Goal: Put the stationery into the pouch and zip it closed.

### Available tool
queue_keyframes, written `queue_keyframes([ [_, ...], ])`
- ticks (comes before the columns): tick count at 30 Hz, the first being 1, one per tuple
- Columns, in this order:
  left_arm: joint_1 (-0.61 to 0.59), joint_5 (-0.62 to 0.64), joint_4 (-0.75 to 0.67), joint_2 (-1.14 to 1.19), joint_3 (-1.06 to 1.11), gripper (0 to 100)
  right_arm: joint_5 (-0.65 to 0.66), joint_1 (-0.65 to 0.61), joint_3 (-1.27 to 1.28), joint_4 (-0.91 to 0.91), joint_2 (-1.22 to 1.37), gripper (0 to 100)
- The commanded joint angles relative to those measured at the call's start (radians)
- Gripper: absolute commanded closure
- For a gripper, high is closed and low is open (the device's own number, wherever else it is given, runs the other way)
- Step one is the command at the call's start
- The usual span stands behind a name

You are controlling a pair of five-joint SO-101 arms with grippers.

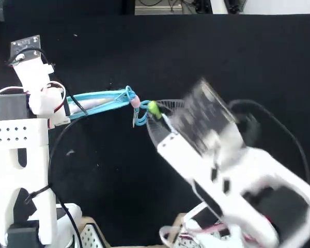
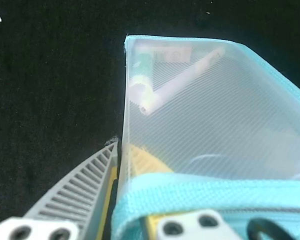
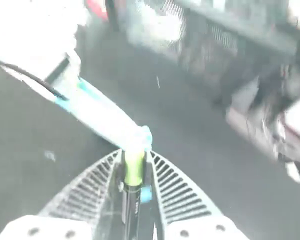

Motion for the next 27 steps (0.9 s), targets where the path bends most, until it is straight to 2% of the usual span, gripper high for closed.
queue_keyframes([
  [1, -0.013, 0.008, -0.005, 0.0, 0.021, 97, -0.043, -0.1, 0.056, -0.129, -0.047, 98.7],
  [6, -0.013, 0.008, -0.005, 0.0, 0.021, 97, -0.19, -0.189, 0.239, -0.397, -0.134, 98.7],
  [14, -0.013, 0.006, -0.005, 0.0, 0.022, 97, -0.199, -0.19, 0.705, -1.077, -0.289, 98.7],
  [18, -0.013, 0.006, -0.005, 0.0, 0.022, 97, -0.199, -0.19, 0.912, -1.356, -0.397, 98.7],
  [22, -0.013, 0.006, -0.005, 0.002, 0.022, 97, -0.199, -0.19, 1.056, -1.508, -0.455, 98.7],
  [27, -0.013, 0.006, -0.005, 0.002, 0.022, 97, -0.199, -0.19, 1.132, -1.536, -0.441, 98.7],
])
